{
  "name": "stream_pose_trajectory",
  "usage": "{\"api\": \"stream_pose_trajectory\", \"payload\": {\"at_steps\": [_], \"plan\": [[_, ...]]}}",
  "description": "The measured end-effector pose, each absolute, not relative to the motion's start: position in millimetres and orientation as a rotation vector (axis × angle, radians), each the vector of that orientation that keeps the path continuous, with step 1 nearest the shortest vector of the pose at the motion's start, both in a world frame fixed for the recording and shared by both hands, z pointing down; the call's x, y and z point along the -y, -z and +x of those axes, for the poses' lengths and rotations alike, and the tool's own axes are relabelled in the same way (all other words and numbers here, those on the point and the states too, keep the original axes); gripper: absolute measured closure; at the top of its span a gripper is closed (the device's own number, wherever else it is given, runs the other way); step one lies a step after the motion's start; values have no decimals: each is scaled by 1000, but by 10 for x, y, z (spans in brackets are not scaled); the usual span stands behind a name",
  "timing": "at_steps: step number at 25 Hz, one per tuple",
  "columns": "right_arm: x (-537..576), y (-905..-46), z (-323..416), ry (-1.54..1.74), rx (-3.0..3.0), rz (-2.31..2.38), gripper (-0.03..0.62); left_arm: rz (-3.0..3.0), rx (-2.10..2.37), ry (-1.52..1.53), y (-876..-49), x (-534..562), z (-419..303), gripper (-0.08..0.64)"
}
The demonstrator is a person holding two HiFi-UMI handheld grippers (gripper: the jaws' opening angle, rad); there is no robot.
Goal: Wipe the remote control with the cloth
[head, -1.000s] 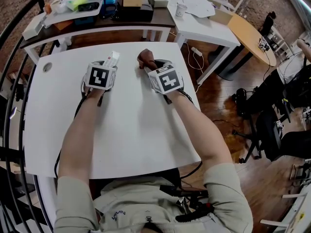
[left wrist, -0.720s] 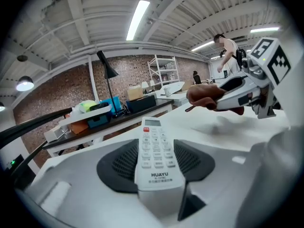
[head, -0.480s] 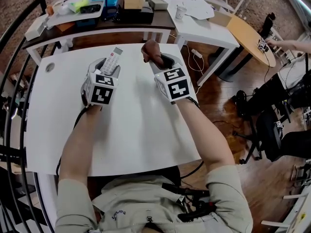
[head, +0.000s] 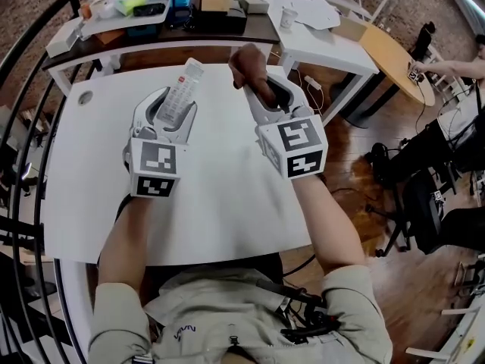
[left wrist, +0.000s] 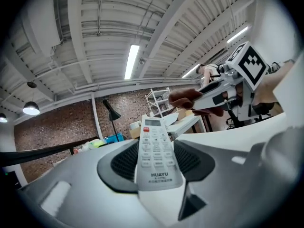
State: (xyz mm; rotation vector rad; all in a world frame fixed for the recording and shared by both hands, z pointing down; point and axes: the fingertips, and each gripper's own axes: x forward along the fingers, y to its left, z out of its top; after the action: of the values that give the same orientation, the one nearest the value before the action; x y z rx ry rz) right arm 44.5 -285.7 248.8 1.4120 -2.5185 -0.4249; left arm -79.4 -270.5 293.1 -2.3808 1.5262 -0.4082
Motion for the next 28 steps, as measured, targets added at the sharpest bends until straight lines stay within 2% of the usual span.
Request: {"api": "stream_pose_trajectory", "payload": {"at_steps": [10, 15, 28], "plan": [[2051, -1990, 361, 686, 2588, 1392, 463, -2298, -1483, 243, -2590, 1994, -675, 319], [1714, -1870, 351, 720, 2599, 1414, 463, -2236, -1420, 294, -2570, 1617, -554, 319], [1190, -2195, 237, 713, 2487, 1300, 463, -2208, -1386, 293, -2686, 1086, -379, 319]]}}
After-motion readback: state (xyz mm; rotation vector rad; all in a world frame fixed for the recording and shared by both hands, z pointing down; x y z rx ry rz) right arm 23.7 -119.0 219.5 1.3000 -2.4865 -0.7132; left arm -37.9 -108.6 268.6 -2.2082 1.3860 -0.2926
